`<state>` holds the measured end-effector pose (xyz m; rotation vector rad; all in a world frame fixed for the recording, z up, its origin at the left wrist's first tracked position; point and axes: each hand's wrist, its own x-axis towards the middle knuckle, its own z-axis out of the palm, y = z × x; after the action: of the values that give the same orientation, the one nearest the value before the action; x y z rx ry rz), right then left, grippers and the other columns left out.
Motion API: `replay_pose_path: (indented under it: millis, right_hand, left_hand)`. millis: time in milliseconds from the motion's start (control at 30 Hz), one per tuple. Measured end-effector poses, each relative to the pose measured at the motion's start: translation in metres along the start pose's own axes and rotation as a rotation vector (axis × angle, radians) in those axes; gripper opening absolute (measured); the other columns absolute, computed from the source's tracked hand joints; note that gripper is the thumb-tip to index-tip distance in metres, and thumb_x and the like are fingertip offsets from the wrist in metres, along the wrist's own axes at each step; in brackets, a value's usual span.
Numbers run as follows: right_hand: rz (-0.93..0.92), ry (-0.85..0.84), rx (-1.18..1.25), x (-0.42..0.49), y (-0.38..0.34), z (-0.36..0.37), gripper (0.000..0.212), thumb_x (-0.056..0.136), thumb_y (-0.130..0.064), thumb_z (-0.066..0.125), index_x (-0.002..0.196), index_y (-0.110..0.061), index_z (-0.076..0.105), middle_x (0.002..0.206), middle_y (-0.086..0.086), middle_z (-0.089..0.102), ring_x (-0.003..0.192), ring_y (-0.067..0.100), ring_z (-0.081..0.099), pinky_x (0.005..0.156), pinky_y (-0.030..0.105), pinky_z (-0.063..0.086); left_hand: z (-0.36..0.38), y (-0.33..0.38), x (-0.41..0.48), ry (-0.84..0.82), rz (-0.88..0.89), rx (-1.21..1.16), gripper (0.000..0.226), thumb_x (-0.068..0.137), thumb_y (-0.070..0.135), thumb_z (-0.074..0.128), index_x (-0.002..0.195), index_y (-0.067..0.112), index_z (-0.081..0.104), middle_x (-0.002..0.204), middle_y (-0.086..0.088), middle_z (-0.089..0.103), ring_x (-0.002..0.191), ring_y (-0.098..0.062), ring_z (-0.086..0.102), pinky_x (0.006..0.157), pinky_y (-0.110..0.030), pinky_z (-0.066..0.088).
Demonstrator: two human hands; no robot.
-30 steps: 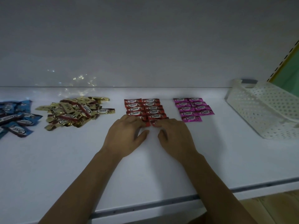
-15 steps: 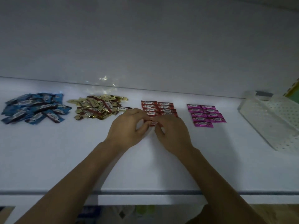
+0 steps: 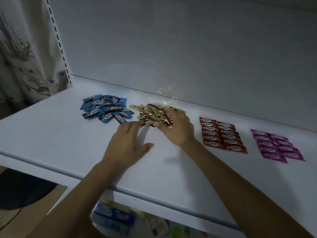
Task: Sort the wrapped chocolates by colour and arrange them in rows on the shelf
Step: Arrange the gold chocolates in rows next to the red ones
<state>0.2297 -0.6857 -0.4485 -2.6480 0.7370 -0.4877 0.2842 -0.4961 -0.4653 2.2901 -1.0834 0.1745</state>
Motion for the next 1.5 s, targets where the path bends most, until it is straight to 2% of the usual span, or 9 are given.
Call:
replay_pose_path:
  millis: [167,267,533,867,967,1067,1200,1333,1500]
  right_hand:
    - [-0.010,-0.110,-0.066,0.030,-0.009,0.010,0.092,0.072,-0.081,0.048,0.148,-0.039,0.019,0.160,0.003,0.006,0.146,0.029,0.007,0.111,0.058,0.012]
    - [-0.017,-0.111,-0.066,0.040,-0.009,0.022,0.080,0.078,-0.076,0.049,0.146,-0.041,0.027,0.157,0.005,0.018,0.144,0.029,0.016,0.111,0.054,0.020]
    - [-0.023,0.019,-0.145,0.045,-0.016,0.039,0.057,0.091,-0.060,0.043,0.142,-0.035,0.040,0.146,0.005,0.036,0.133,0.030,0.031,0.108,0.044,0.028]
    - [-0.016,0.008,-0.200,0.058,-0.020,0.019,0.085,0.073,-0.086,0.036,0.140,-0.035,0.039,0.143,0.005,0.042,0.130,0.028,0.037,0.104,0.049,0.027]
    - [0.025,-0.081,-0.179,0.070,-0.014,0.022,0.084,0.073,-0.087,0.033,0.141,-0.038,0.037,0.139,0.006,0.046,0.127,0.030,0.040,0.102,0.048,0.029]
    - [0.027,-0.132,-0.164,0.077,-0.004,0.028,0.072,0.079,-0.079,0.034,0.143,-0.046,0.028,0.141,0.001,0.043,0.129,0.028,0.036,0.103,0.047,0.026]
    - [-0.057,-0.052,-0.183,0.074,0.008,0.032,0.053,0.090,-0.057,0.045,0.140,-0.043,0.037,0.130,-0.004,0.048,0.123,0.023,0.042,0.097,0.040,0.031]
    - [-0.044,0.077,-0.212,0.067,0.006,0.035,0.051,0.082,-0.056,0.037,0.116,-0.027,0.061,0.115,-0.004,0.059,0.112,0.025,0.050,0.089,0.040,0.034]
    - [-0.033,0.031,-0.123,0.062,0.013,0.030,0.052,0.083,-0.053,0.031,0.126,-0.035,0.055,0.120,-0.003,0.057,0.117,0.023,0.047,0.095,0.045,0.035]
  left_hand:
    - [0.003,-0.002,0.004,-0.014,0.086,0.036,0.072,0.081,0.053,0.065,0.141,0.018,0.045,0.141,-0.005,0.049,0.128,-0.026,0.043,0.101,-0.040,0.041]
    - [0.004,-0.001,0.003,0.039,0.147,0.066,0.064,0.083,0.048,0.068,0.136,0.018,0.052,0.135,-0.005,0.055,0.123,-0.026,0.048,0.098,-0.039,0.043]
    - [0.001,0.002,0.004,-0.016,0.139,0.061,0.067,0.090,0.055,0.054,0.148,0.026,0.034,0.149,0.004,0.039,0.134,-0.015,0.032,0.108,-0.030,0.030]
    - [0.011,-0.002,0.002,0.050,0.195,0.119,0.060,0.083,0.045,0.061,0.135,0.016,0.050,0.132,-0.006,0.055,0.119,-0.027,0.050,0.092,-0.041,0.047]
    - [0.009,-0.002,0.008,0.082,0.204,0.134,0.073,0.078,0.054,0.065,0.138,0.016,0.046,0.138,-0.007,0.050,0.125,-0.026,0.045,0.099,-0.039,0.044]
    - [0.001,0.003,0.036,0.031,0.126,-0.020,0.092,0.072,0.060,0.069,0.145,0.016,0.036,0.148,-0.006,0.037,0.135,-0.022,0.028,0.110,-0.028,0.023]
    - [0.008,0.012,0.090,0.015,0.024,-0.295,0.075,0.083,0.062,0.033,0.138,0.013,0.046,0.140,-0.010,0.045,0.130,-0.024,0.035,0.109,-0.031,0.028]
    - [0.039,0.001,0.145,-0.043,-0.103,-0.087,0.059,0.096,0.054,0.032,0.134,0.012,0.051,0.143,-0.015,0.045,0.137,-0.033,0.031,0.115,-0.043,0.022]
    - [0.072,0.001,0.153,-0.108,-0.238,0.034,0.056,0.098,0.050,0.021,0.136,0.019,0.049,0.144,-0.019,0.042,0.133,-0.039,0.035,0.111,-0.052,0.025]
